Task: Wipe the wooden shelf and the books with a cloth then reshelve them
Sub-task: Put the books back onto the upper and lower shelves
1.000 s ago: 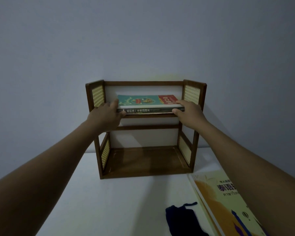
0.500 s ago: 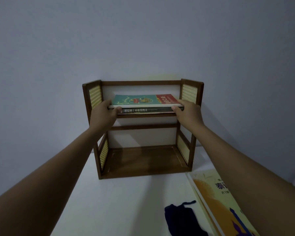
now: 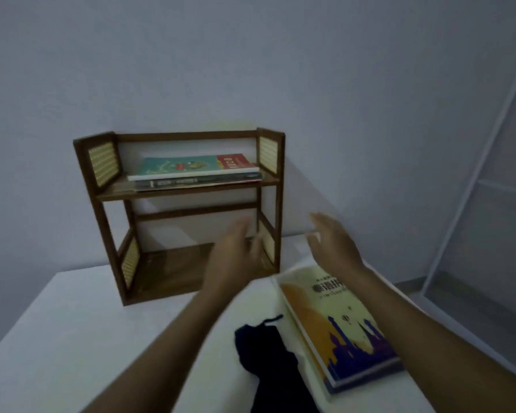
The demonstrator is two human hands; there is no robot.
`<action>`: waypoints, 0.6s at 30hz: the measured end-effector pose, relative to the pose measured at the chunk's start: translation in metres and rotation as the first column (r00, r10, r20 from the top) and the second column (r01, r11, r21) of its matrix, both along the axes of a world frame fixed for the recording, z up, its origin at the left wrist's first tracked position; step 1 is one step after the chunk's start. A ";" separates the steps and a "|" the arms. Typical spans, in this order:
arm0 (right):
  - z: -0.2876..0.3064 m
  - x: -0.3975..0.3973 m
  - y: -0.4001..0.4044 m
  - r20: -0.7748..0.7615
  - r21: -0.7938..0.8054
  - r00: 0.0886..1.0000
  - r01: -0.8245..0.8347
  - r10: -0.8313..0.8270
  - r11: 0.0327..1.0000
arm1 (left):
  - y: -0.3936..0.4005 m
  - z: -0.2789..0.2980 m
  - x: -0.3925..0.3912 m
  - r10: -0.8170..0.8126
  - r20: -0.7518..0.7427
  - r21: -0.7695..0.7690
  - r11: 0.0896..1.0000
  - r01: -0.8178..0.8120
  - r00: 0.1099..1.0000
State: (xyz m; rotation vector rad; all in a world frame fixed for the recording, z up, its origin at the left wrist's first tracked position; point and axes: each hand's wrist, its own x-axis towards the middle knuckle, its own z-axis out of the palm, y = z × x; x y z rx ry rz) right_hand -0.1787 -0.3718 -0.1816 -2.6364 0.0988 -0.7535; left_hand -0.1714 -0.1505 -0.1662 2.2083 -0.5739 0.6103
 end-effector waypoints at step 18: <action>-0.104 -0.053 -0.086 -0.475 -0.039 0.866 0.155 -0.155 0.987 | -0.131 -0.147 -0.023 0.058 -0.352 0.387 0.918 0.089 0.934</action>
